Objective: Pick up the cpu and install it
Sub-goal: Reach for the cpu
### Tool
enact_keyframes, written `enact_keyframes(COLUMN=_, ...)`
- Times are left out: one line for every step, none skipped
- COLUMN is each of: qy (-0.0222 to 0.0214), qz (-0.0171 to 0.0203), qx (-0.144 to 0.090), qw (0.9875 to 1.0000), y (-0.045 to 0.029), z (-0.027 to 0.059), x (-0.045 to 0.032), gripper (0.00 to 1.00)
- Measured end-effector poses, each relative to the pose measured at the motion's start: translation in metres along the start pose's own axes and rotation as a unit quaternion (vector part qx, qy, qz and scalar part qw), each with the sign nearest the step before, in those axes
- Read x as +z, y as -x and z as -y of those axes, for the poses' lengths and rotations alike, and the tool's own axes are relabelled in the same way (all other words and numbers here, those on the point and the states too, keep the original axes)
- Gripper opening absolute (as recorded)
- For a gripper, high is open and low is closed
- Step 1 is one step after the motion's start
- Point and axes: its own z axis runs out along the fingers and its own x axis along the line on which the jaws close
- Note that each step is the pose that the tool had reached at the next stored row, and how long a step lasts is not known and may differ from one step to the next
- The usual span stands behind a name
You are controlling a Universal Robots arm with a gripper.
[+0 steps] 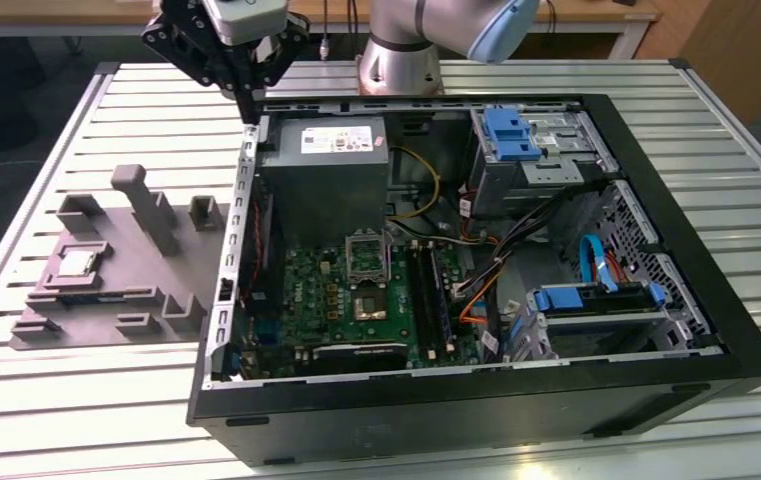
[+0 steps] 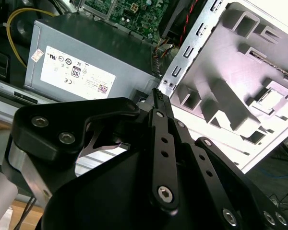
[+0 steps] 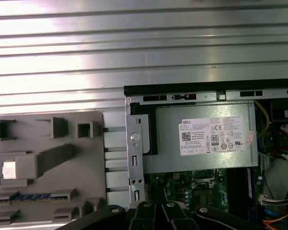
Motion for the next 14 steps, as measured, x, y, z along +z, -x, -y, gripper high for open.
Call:
enact_keyframes(qy=0.0, qz=-0.0001, qx=0.0, qw=1.0, y=-0.0007, z=0.0001, x=0.0, gripper=0.11)
enact_keyframes(qy=0.0, qz=0.0, qx=0.0, qw=1.0, y=-0.0019, z=0.0002, x=-0.0001, gripper=0.11)
enact_keyframes(qy=-0.0001, qz=0.0, qx=0.0, qw=1.0, y=-0.0041, z=0.0003, x=-0.0002, gripper=0.11)
enact_keyframes(qy=0.0, qz=0.0, qx=0.0, qw=1.0, y=-0.0064, z=0.0005, x=-0.0002, gripper=0.11)
enact_keyframes(qy=0.0, qz=0.0, qx=0.0, qw=1.0, y=-0.0077, z=0.0006, x=-0.0002, gripper=0.11)
enact_keyframes(qy=0.0, qz=0.0, qx=0.0, qw=1.0, y=-0.008, z=0.0006, x=-0.0002, gripper=0.11)
enact_keyframes(qy=0.0, qz=0.0, qx=0.0, qw=1.0, y=-0.008, z=0.0006, x=-0.0002, gripper=0.11)
enact_keyframes(qy=0.0, qz=0.0, qx=0.0, qw=1.0, y=-0.008, z=0.0006, x=-0.0002, gripper=0.11)
enact_keyframes(qy=0.0, qz=-0.0001, qx=0.0, qw=1.0, y=-0.008, z=0.0006, x=-0.0002, gripper=0.11)
enact_keyframes(qy=0.0, qz=0.0, qx=0.0, qw=1.0, y=-0.008, z=0.0006, x=-0.0002, gripper=0.11)
enact_keyframes(qy=0.0, qz=0.0, qx=0.0, qw=1.0, y=-0.008, z=0.0006, x=-0.0002, gripper=0.11)
enact_keyframes(qy=0.0, qz=0.0, qx=0.0, qw=1.0, y=-0.008, z=0.0006, x=-0.0002, gripper=0.11)
enact_keyframes(qy=0.0, qz=0.0, qx=0.0, qw=1.0, y=-0.0081, z=0.0006, x=-0.0002, gripper=0.11)
enact_keyframes(qy=0.0, qz=0.0, qx=0.0, qw=1.0, y=-0.0082, z=0.0006, x=-0.0002, gripper=0.11)
